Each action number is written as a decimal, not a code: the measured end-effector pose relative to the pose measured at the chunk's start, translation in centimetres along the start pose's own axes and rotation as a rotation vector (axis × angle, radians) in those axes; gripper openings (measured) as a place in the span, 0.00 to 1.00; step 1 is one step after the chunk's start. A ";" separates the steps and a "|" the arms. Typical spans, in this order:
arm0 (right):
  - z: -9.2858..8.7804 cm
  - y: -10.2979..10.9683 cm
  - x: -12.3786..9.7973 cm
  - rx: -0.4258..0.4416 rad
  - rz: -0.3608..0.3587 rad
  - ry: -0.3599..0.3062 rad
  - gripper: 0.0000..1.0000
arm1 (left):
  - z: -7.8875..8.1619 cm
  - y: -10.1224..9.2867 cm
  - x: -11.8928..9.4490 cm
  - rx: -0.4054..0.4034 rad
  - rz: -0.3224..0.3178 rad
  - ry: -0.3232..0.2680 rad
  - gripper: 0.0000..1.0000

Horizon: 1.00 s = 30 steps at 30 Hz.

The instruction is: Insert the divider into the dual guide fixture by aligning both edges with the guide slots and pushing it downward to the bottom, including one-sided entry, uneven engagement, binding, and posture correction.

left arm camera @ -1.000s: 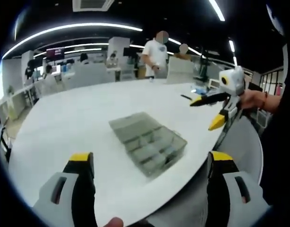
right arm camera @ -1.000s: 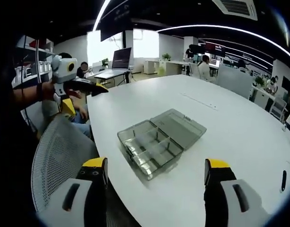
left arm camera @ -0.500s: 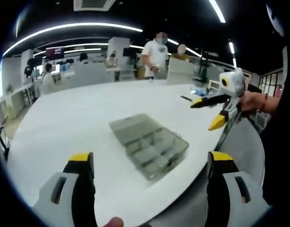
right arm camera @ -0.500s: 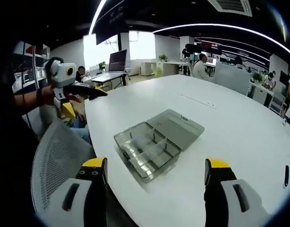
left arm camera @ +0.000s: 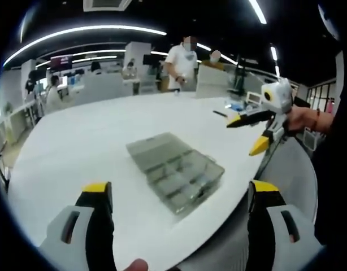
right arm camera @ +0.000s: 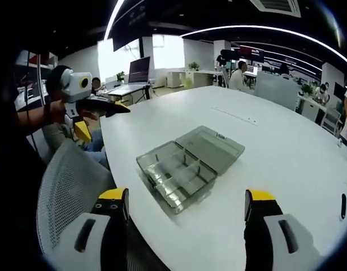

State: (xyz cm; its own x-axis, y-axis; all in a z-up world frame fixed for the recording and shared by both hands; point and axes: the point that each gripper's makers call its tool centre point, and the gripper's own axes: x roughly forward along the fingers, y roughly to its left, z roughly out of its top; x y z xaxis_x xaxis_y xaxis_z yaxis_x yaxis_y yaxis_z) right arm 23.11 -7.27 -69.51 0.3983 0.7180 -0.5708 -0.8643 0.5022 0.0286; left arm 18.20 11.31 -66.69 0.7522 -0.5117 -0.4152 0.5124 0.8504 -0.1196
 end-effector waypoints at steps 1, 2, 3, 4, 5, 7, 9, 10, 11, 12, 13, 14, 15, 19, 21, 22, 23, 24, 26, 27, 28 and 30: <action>0.0 0.0 0.0 -0.001 0.000 0.003 0.83 | 0.0 0.0 0.0 -0.001 0.000 0.000 0.99; 0.0 0.1 0.1 -0.005 0.002 0.005 0.83 | -0.1 0.0 0.1 0.001 0.000 0.003 0.99; 0.0 0.1 0.1 -0.007 0.003 0.007 0.83 | -0.1 0.1 0.1 0.005 0.001 0.008 0.99; 0.1 0.1 0.1 -0.008 0.004 0.006 0.83 | -0.2 0.1 0.2 0.008 0.000 0.011 0.99; 0.1 0.1 0.1 -0.008 0.004 0.004 0.83 | -0.1 0.1 0.2 0.007 -0.001 0.010 0.99; 0.0 -0.1 0.2 -0.018 0.000 0.013 0.82 | -0.1 0.1 0.2 0.004 -0.003 0.007 0.99; 0.0 0.0 0.2 -0.024 0.001 0.017 0.82 | 0.0 0.2 0.2 0.007 0.000 0.006 0.99; 0.0 0.0 0.2 -0.016 0.004 0.014 0.82 | 0.0 0.2 0.2 0.005 0.000 0.006 0.99; 0.0 0.0 0.2 -0.014 0.005 0.013 0.82 | 0.0 0.2 0.2 0.004 0.000 0.005 0.99; 0.0 0.1 0.2 -0.017 0.006 0.016 0.82 | 0.0 0.2 0.2 0.003 0.000 0.003 0.99; 0.0 0.1 0.2 -0.020 0.004 0.018 0.82 | 0.0 0.2 0.2 0.002 0.001 0.003 0.99; 0.0 0.1 0.2 -0.022 0.003 0.017 0.82 | -0.1 0.2 0.2 0.000 0.001 0.006 0.99; 0.0 0.1 0.3 -0.020 0.005 0.016 0.82 | -0.1 0.2 0.2 0.000 0.001 0.007 0.99; 0.0 0.2 0.4 -0.019 0.009 0.016 0.82 | -0.3 0.3 0.2 -0.002 0.002 0.009 0.99; 0.1 0.3 0.5 -0.011 0.012 0.010 0.82 | -0.2 0.3 0.1 -0.004 0.005 0.006 0.99; 0.1 0.3 0.5 -0.012 0.014 0.008 0.82 | -0.2 0.3 0.1 -0.004 0.006 0.006 0.99; 0.1 0.3 0.5 -0.013 0.016 0.012 0.82 | -0.2 0.3 0.1 -0.004 0.007 0.007 0.99; 0.1 0.4 0.5 -0.013 0.018 0.013 0.82 | -0.3 0.3 0.1 -0.003 0.007 0.009 0.99; 0.2 0.3 0.5 -0.014 0.016 0.011 0.82 | -0.3 0.3 0.2 -0.001 0.006 0.011 0.99; 0.2 0.3 0.5 -0.015 0.015 0.010 0.82 | -0.4 0.3 0.2 -0.002 0.005 0.013 0.99; 0.2 0.3 0.5 -0.016 0.015 0.009 0.82 | -0.4 0.3 0.3 -0.001 0.005 0.015 0.99; 0.1 0.3 0.5 -0.014 0.017 0.014 0.82 | -0.5 0.2 0.3 0.001 0.003 0.017 0.99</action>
State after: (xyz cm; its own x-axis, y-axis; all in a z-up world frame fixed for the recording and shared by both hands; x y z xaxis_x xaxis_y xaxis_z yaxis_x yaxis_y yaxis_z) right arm 23.05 -6.72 -69.74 0.3793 0.7196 -0.5817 -0.8752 0.4831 0.0269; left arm 18.34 11.41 -67.25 0.7466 -0.5072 -0.4304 0.5107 0.8517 -0.1178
